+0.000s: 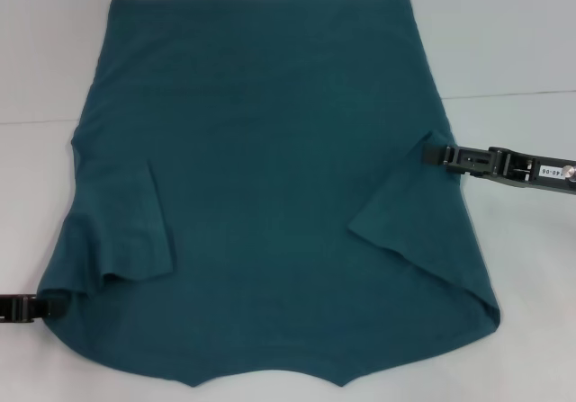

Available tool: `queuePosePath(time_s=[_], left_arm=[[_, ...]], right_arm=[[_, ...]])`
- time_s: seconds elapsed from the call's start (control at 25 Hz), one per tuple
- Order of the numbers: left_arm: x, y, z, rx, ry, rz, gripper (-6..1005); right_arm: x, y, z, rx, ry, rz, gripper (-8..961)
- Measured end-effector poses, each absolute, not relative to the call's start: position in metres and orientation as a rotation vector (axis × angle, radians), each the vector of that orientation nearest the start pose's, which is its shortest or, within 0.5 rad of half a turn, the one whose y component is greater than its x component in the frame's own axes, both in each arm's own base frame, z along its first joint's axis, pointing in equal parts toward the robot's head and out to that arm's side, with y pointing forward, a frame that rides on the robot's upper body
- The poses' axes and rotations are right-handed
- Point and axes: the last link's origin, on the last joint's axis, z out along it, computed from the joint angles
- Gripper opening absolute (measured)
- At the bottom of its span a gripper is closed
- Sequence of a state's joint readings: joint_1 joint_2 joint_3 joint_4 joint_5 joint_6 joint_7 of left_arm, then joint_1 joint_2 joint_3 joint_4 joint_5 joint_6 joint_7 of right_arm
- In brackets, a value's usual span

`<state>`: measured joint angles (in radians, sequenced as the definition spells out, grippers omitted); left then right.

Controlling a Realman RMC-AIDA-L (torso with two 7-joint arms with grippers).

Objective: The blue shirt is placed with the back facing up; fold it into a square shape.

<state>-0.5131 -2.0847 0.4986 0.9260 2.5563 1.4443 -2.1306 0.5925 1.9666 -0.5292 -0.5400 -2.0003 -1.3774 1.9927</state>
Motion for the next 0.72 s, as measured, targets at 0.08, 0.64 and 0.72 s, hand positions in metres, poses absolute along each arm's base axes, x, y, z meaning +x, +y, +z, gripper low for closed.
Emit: queuePosePath(time_s=[0.08,0.64,0.72], left_arm=[[-0.336,0.33,0.052,-2.224,-1.505,-0.154,213],[-0.333,0.331,0.053,-2.225,-1.508,-0.184,26],[-0.334,0.331,0.054,-2.219,-1.511,-0.191,26]], right_arm=[[0.292,0.374,0.049,-2.213,1.476,0.848,882],[0.308,0.368,0.058,-2.207,1.59,0.687,877],[0.312,0.364,0.06,-2.212,1.635,0.638,876]])
